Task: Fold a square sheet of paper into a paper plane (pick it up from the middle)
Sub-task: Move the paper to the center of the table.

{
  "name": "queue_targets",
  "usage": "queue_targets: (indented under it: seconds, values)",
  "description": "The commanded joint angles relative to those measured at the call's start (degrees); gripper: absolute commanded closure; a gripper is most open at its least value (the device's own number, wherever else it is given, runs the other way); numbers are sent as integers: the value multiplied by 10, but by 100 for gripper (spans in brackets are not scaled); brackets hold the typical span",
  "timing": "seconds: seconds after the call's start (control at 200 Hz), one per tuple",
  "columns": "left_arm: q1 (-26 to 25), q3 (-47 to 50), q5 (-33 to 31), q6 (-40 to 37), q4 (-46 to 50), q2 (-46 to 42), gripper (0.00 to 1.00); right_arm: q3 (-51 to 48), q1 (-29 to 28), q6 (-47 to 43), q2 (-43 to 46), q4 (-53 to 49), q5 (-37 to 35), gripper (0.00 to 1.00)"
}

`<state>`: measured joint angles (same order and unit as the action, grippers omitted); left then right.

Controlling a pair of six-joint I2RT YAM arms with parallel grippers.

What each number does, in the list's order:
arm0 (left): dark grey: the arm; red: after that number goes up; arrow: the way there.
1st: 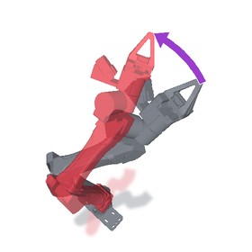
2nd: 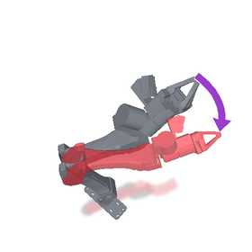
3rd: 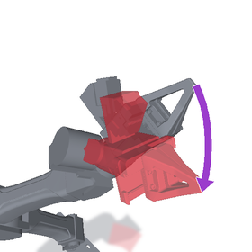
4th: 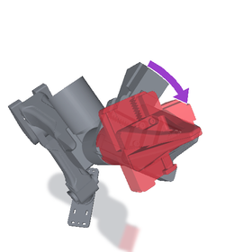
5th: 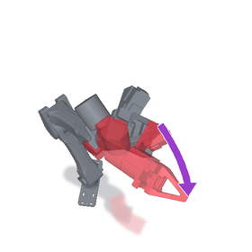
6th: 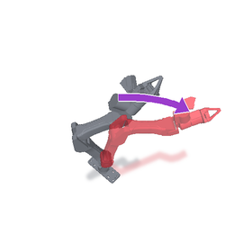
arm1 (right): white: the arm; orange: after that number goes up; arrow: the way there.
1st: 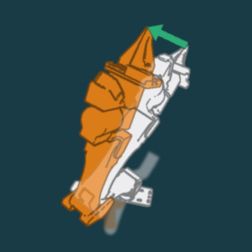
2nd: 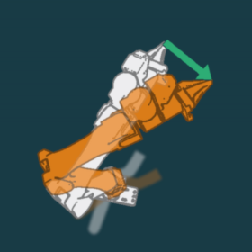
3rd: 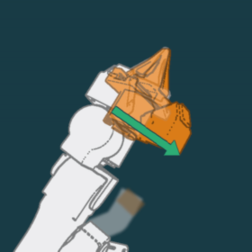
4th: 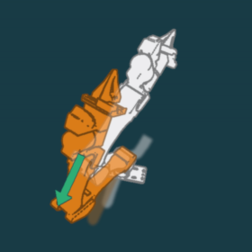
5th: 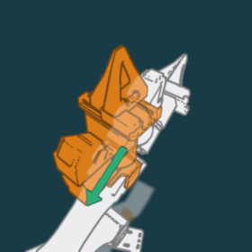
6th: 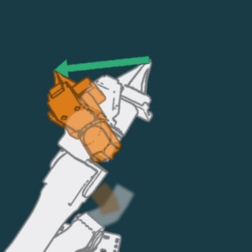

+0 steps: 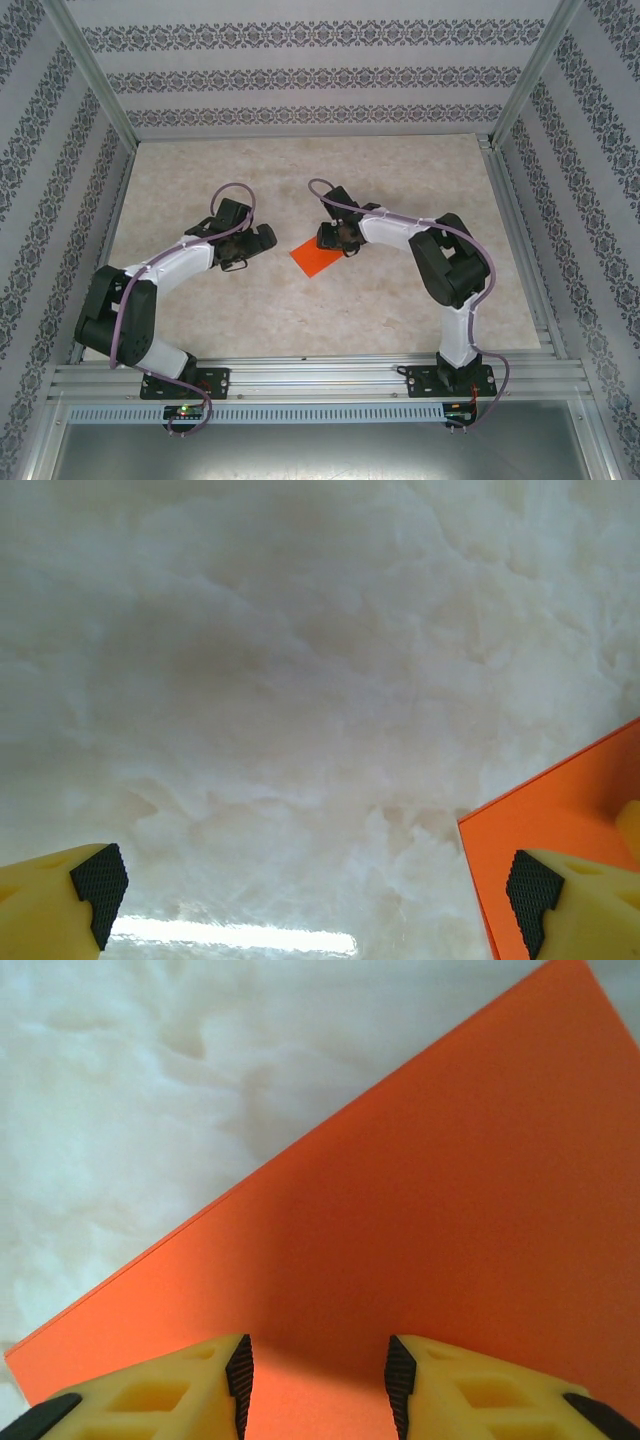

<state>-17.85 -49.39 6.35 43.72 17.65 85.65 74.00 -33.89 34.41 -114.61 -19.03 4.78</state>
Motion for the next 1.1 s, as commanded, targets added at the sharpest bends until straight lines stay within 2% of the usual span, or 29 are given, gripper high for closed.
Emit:
queue_targets:
  seconds: [0.0, 0.155, 0.285, 0.565, 0.819, 1.094]
  values:
    - [16, -28, -2, 5, 29, -17, 0, 11, -4, -71, -51, 1, 44, 57]
    - [32, -30, 24, 21, 36, -26, 0, 59, -5, -137, -60, -21, 78, 56]
    - [44, -25, 46, 27, 34, -35, 0, 79, -6, -132, -29, -48, 66, 52]
    - [56, 20, 89, 35, -2, -38, 0, 40, -59, -96, 64, -100, -24, 34]
    - [63, 30, 110, 29, 1, -41, 0, 37, -114, -43, 50, -105, 41, 38]
    - [66, 21, 101, 26, 8, -46, 0, 77, -127, -47, 4, -91, 67, 53]
